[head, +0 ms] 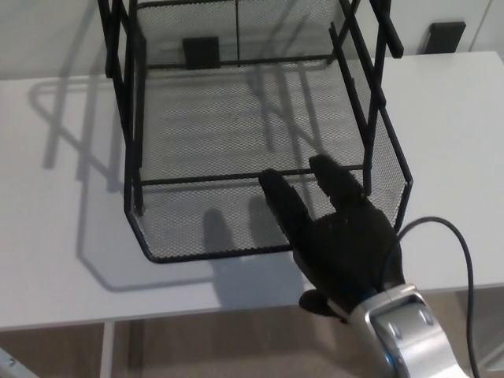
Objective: The robot walks towards a file tray kept in the middle of a desk and uses its right hand to grab a tray and pulls it out towards itself
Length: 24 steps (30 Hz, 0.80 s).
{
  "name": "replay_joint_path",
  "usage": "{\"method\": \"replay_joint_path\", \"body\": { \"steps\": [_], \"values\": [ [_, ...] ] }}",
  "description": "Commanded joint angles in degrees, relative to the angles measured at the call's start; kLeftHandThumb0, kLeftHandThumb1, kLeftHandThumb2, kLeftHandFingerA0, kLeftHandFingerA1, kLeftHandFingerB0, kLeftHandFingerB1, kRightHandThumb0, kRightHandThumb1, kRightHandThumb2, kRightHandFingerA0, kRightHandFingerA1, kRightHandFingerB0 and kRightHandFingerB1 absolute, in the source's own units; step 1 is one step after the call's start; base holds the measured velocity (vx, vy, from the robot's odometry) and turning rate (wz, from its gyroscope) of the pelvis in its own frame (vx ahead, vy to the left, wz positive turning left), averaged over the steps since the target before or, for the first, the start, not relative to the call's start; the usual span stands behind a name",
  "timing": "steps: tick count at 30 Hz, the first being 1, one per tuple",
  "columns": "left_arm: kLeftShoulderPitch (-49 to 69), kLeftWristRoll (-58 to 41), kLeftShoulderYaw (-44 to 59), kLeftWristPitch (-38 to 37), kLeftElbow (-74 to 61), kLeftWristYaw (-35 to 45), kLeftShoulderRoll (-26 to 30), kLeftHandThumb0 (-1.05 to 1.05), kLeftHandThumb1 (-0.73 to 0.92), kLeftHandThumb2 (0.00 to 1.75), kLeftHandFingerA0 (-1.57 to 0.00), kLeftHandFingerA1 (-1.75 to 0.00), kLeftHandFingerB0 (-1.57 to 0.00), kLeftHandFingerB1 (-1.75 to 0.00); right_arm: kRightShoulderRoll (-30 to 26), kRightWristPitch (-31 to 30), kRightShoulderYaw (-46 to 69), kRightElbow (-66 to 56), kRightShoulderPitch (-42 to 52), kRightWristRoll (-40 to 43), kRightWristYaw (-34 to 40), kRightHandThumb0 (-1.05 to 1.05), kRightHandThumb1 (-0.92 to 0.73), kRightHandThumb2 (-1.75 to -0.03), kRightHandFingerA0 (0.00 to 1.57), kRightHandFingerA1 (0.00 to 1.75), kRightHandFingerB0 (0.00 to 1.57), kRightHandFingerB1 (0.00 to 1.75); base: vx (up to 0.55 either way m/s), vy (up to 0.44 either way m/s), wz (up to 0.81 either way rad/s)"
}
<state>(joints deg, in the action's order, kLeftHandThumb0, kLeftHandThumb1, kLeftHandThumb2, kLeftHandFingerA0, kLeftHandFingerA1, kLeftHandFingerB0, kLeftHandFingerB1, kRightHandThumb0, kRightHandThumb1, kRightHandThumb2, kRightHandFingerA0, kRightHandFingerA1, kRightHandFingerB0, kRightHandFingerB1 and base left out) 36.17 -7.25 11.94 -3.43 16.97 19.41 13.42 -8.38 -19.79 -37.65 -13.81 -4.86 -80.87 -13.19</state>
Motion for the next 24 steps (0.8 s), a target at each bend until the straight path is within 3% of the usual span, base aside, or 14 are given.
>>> {"method": "replay_joint_path", "body": {
  "steps": [1,3,4,7,9,10,11,14,15,16,18,20,22,24],
  "values": [
    [-0.2,-0.8,0.7,-1.7,1.3,0.7,0.3,-0.29,0.58,0.57,-0.55,-0.42,-0.52,-0.40,-2.9,2.6,-1.7,-1.7,4.8,0.3,0.1,-0.64,-0.35,-0.82,0.00,0.27,0.01,0.29,0.00,0.000,0.00],
    [0.1,-0.7,0.7,-1.2,0.6,0.4,0.2,-0.31,0.57,0.57,-0.55,-0.42,-0.52,-0.40,-3.5,3.2,-1.9,-3.4,6.7,1.1,0.9,-0.80,-0.40,-0.70,0.06,0.22,0.08,0.24,0.00,0.000,0.00],
    [0.2,-0.7,0.7,-1.0,0.4,0.4,0.3,-0.30,0.57,0.57,-0.55,-0.42,-0.53,-0.40,-3.7,3.4,-2.2,-4.0,7.3,1.0,1.0,-0.62,-0.36,-0.82,0.00,0.25,0.07,0.30,0.00,0.000,0.00],
    [0.7,0.1,0.4,-0.8,-0.8,0.0,0.5,-0.32,0.57,0.57,-0.55,-0.41,-0.54,-0.40,-4.6,3.7,-3.2,-6.1,8.9,-0.3,-0.1,-0.70,-0.43,-0.83,0.07,0.15,0.07,0.22,0.00,0.000,0.00],
    [0.8,-0.2,0.4,-0.2,-1.2,0.0,0.4,-0.30,0.58,0.57,-0.57,-0.42,-0.53,-0.40,-4.9,3.8,-3.6,-6.9,9.7,-0.6,0.1,-0.65,-0.38,-0.83,0.01,0.24,0.08,0.27,0.00,0.000,0.00],
    [0.8,0.1,0.3,-0.2,-1.4,0.0,0.5,-0.30,0.58,0.57,-0.56,-0.42,-0.53,-0.40,-4.9,4.0,-3.6,-6.9,9.9,-0.3,0.7,-0.81,-0.40,-0.69,0.06,0.25,0.08,0.24,0.00,0.000,0.00],
    [0.8,-0.1,0.2,-0.2,-1.5,0.2,0.6,-0.30,0.58,0.57,-0.56,-0.42,-0.53,-0.40,-4.8,4.0,-3.5,-6.8,10.1,-0.2,0.9,-0.70,-0.39,-0.79,0.07,0.23,0.06,0.24,0.00,0.000,0.00],
    [0.9,-0.1,0.3,-0.1,-1.8,0.2,0.5,-0.30,0.58,0.57,-0.57,-0.43,-0.53,-0.40,-4.6,3.8,-3.5,-6.8,10.4,-0.5,0.8,-0.69,-0.39,-0.81,0.04,0.21,0.06,0.24,0.00,0.000,0.00],
    [0.9,0.4,0.2,-0.4,-1.9,-0.1,0.8,-0.31,0.58,0.57,-0.56,-0.42,-0.53,-0.40,-4.5,3.9,-3.8,-6.6,10.6,-1.0,1.0,-0.79,-0.50,-0.56,0.00,0.34,0.05,0.30,0.00,0.000,0.00],
    [0.3,0.4,0.3,-0.2,-1.1,-0.3,0.7,-0.29,0.58,0.57,-0.56,-0.42,-0.53,-0.40,-4.7,4.1,-4.0,-6.1,10.6,-1.5,2.1,-0.68,-0.38,-0.82,0.02,0.24,0.04,0.26,0.00,0.000,0.00],
    [-0.3,0.1,0.5,-1.1,0.4,0.0,0.6,-0.30,0.58,0.57,-0.55,-0.42,-0.54,-0.41,-4.8,4.4,-4.0,-5.9,10.7,-1.3,3.1,-0.82,-0.39,-0.69,0.06,0.25,0.09,0.26,0.00,0.000,0.00],
    [-0.5,-0.4,0.6,-1.0,0.5,0.3,0.5,-0.30,0.58,0.57,-0.56,-0.42,-0.53,-0.41,-4.7,4.5,-3.7,-6.5,10.2,-1.1,2.3,-0.67,-0.37,-0.82,0.02,0.24,0.02,0.25,0.00,0.000,0.00],
    [0.0,-0.1,0.5,-0.7,-0.6,0.1,0.6,-0.30,0.58,0.57,-0.54,-0.41,-0.52,-0.40,-4.9,4.8,-3.3,-8.3,9.9,-0.7,0.5,-0.83,-0.41,-0.69,0.04,0.24,0.06,0.24,0.00,0.000,0.00],
    [0.0,-0.3,0.6,-0.6,-0.6,0.2,0.5,-0.30,0.58,0.57,-0.54,-0.41,-0.53,-0.41,-4.9,4.9,-2.9,-10.2,10.1,0.0,-0.9,-0.70,-0.39,-0.81,0.05,0.19,0.03,0.22,0.00,0.000,0.00]
  ]
}}
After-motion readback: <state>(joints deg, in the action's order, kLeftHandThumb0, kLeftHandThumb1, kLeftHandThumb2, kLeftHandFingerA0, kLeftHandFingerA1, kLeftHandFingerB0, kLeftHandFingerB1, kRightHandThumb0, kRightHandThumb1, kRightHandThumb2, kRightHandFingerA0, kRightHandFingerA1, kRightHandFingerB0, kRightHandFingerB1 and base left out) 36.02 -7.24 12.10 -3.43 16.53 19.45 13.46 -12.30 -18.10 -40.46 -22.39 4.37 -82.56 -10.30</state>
